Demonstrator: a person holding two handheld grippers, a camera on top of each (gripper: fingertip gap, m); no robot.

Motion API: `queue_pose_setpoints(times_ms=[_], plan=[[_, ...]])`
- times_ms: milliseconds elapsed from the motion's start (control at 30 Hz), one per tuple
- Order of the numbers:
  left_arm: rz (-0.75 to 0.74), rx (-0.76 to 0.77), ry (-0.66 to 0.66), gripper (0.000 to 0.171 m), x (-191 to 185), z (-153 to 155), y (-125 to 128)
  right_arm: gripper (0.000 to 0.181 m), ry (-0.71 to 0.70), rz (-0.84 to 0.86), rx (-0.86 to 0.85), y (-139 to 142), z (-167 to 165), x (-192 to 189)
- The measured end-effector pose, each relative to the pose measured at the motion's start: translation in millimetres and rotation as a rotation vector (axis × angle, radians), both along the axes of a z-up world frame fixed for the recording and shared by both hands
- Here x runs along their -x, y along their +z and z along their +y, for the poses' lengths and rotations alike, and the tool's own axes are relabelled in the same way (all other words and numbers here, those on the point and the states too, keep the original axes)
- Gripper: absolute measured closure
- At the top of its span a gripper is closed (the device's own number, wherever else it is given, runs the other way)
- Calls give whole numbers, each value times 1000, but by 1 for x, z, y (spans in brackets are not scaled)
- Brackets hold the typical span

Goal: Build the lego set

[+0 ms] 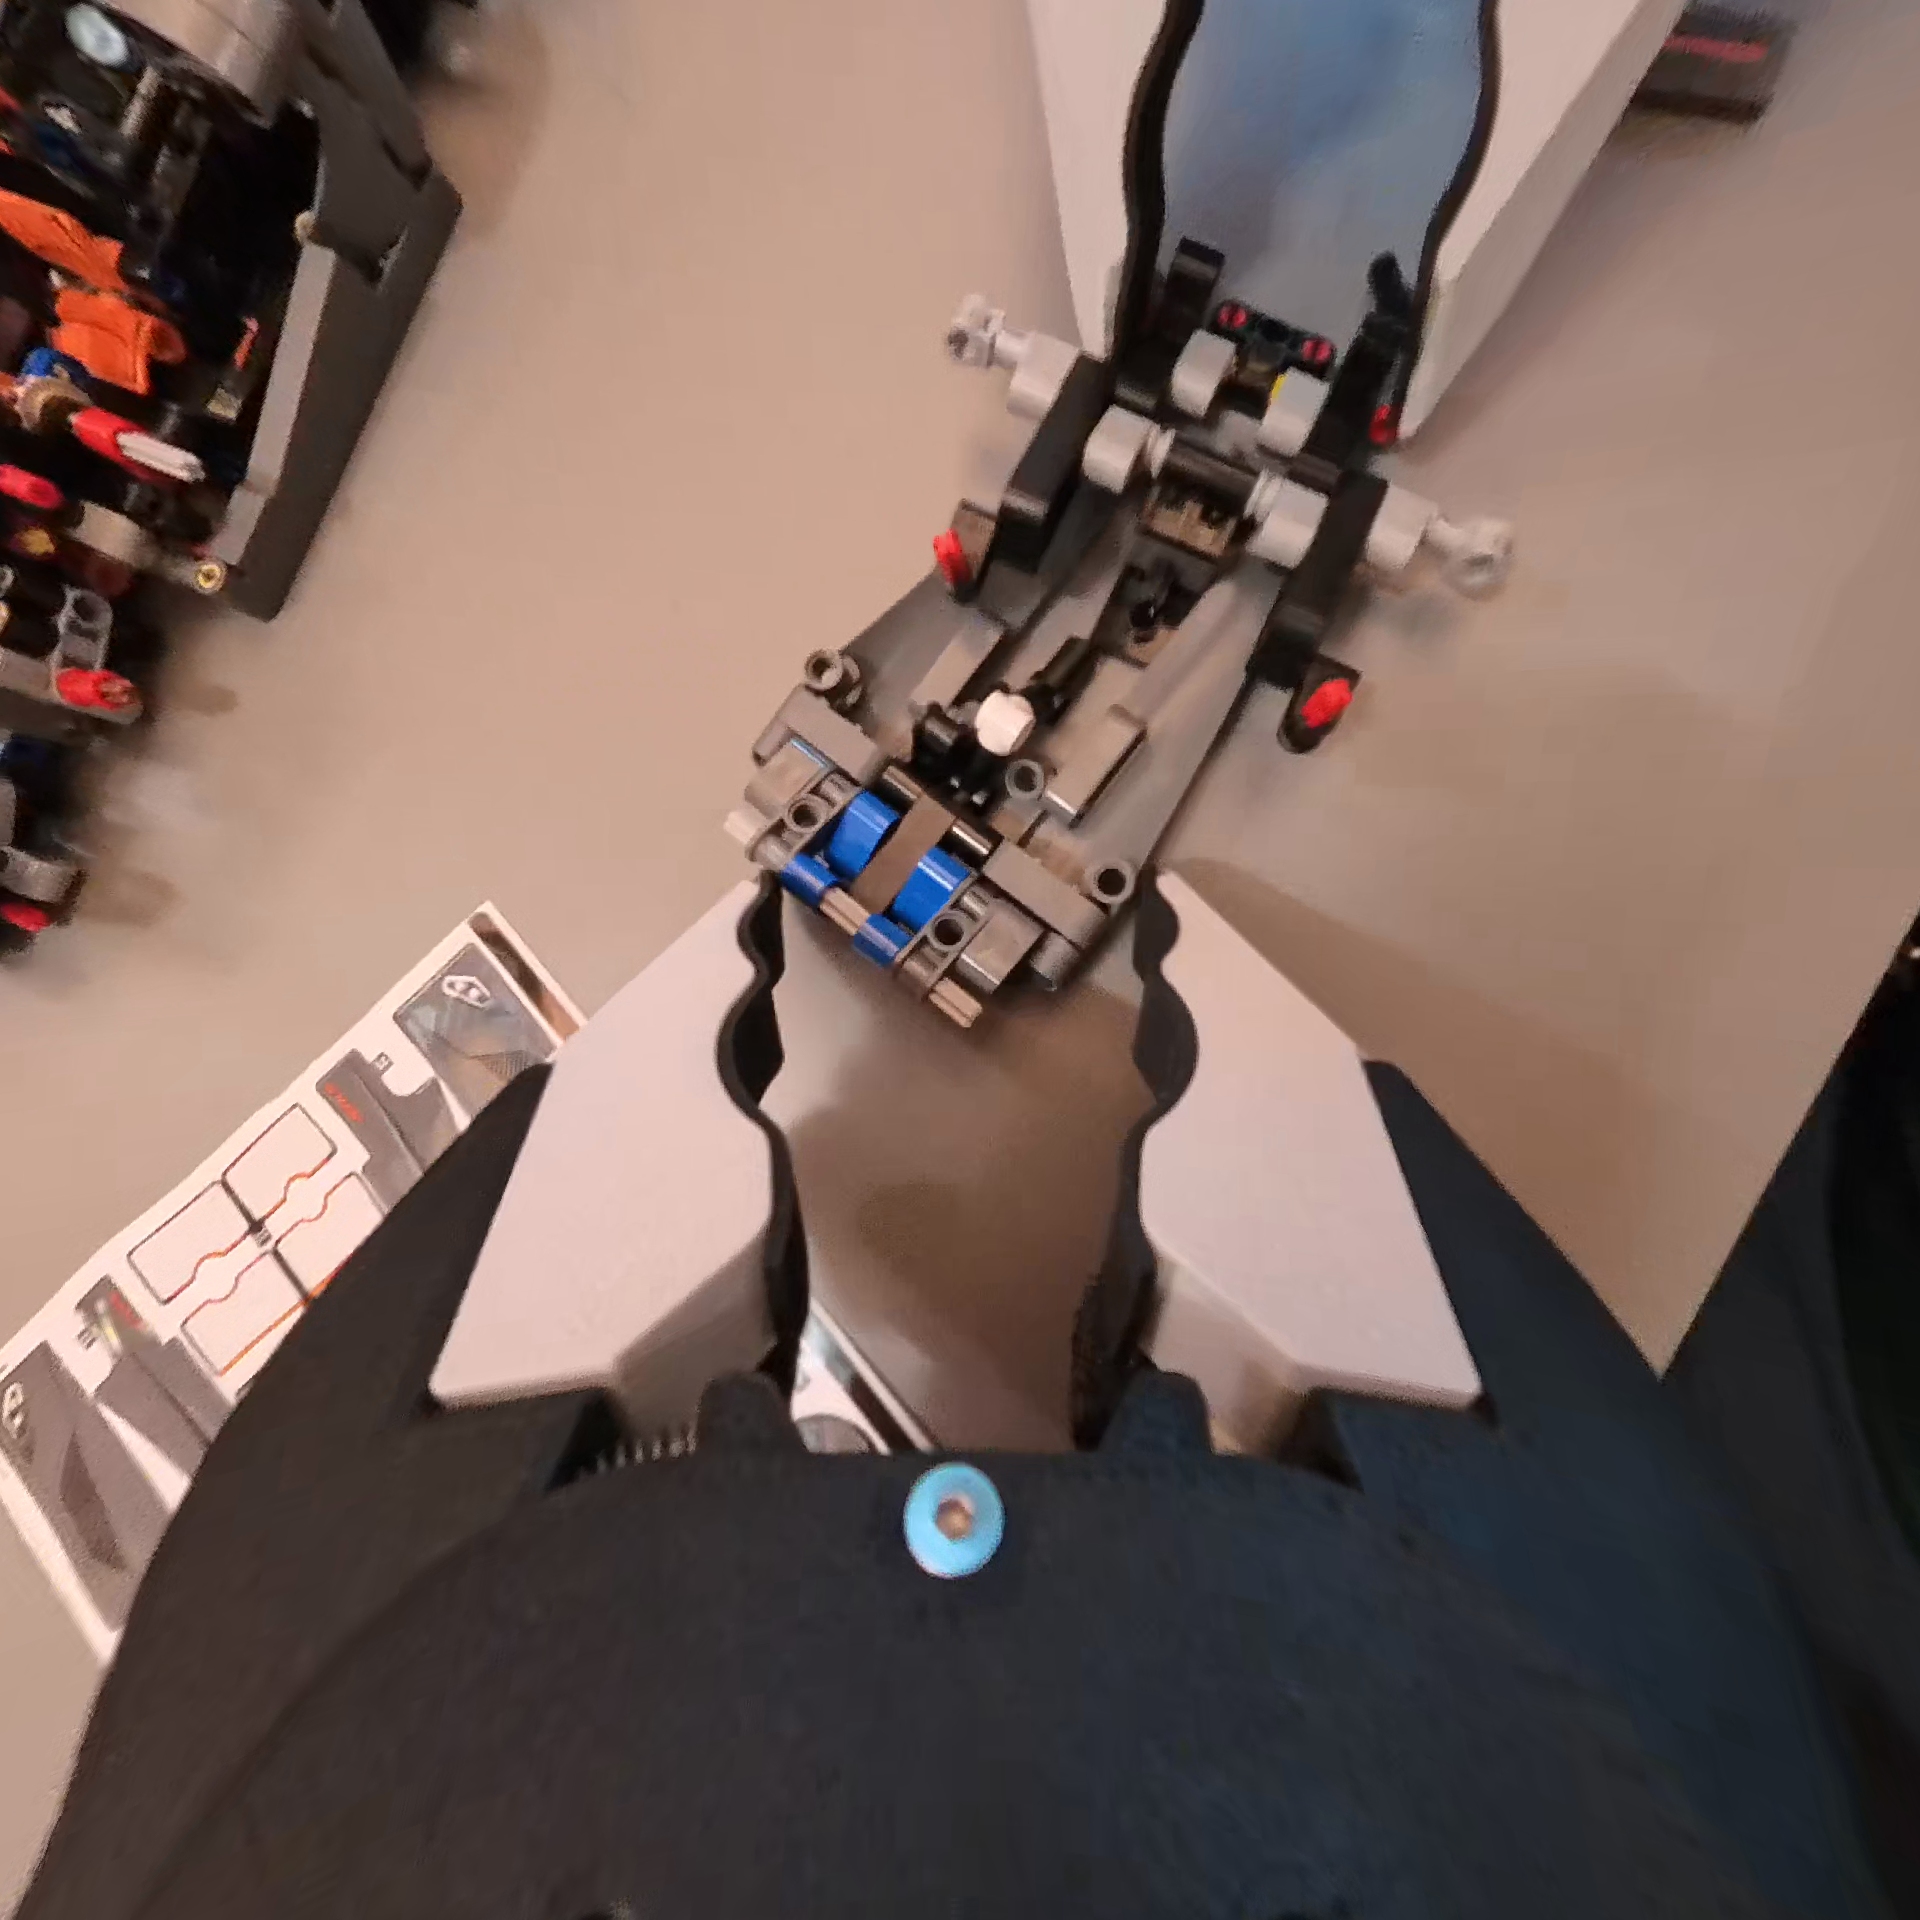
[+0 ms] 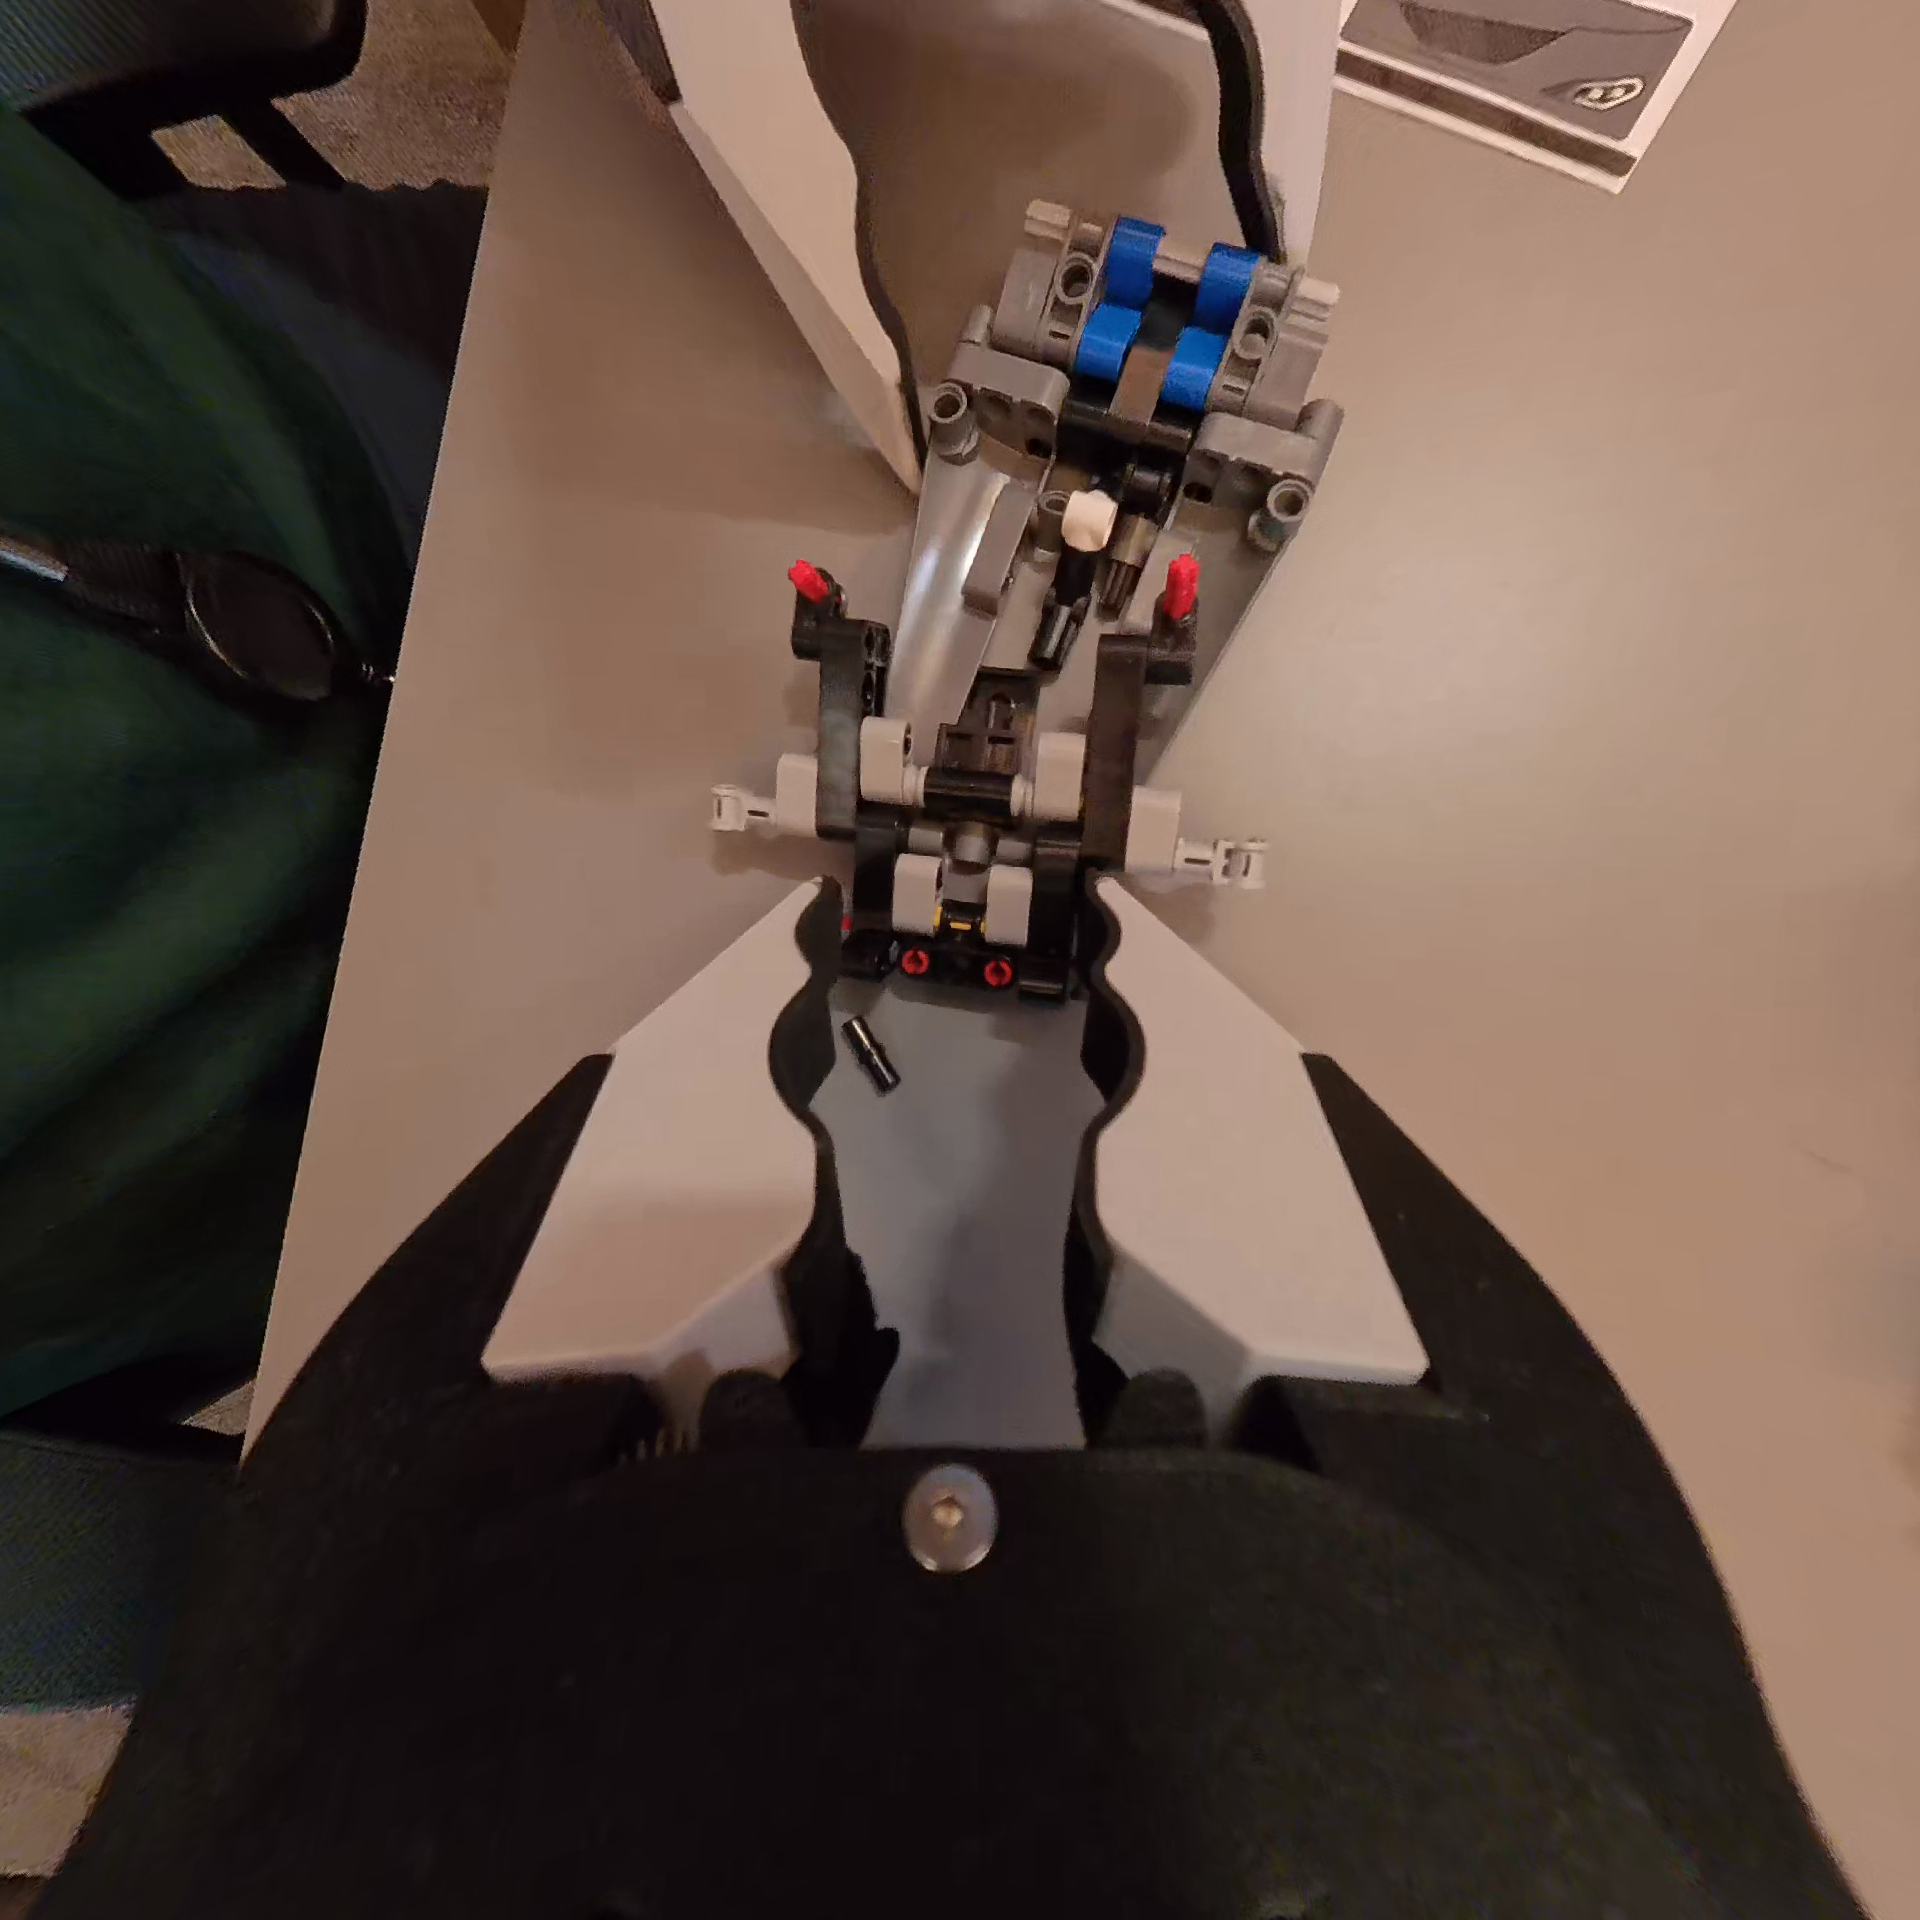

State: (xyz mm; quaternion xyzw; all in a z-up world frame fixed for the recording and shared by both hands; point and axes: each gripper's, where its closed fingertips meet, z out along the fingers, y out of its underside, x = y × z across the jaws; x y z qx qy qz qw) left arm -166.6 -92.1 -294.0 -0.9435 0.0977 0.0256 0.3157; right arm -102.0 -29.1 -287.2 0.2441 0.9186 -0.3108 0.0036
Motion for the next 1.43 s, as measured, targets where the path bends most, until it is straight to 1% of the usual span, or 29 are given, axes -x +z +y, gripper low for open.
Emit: queue_pose_setpoints(times_ms=[167, 400, 533, 733, 800, 1033, 1233, 1433], plan=[[-5, -14, -13, 106, -3, 2, 1, 139, -9, 5, -7, -1, 1, -1], [9, -36, -5, 108, -4, 4, 1, 134, -51, 29, 14, 4, 2, -1], [6, -54, -4, 108, -7, 6, 3, 133, -66, 37, -4, -1, 3, -4], [17, -57, 4, 108, -10, 7, 4, 136, -113, 37, -40, -4, 8, -4], [-3, -68, 10, 109, -14, 8, 5, 137, -134, 35, -30, -3, 8, -4], [1, -85, 34, 109, -18, 8, 7, 139, -191, 31, -14, -4, 7, -7], [118, -108, -4, 109, -20, 11, 13, 139, -187, 39, -22, -4, 9, -8], [189, -121, -19, 109, -22, 13, 17, 138, -192, 41, -25, -5, 9, -9]])
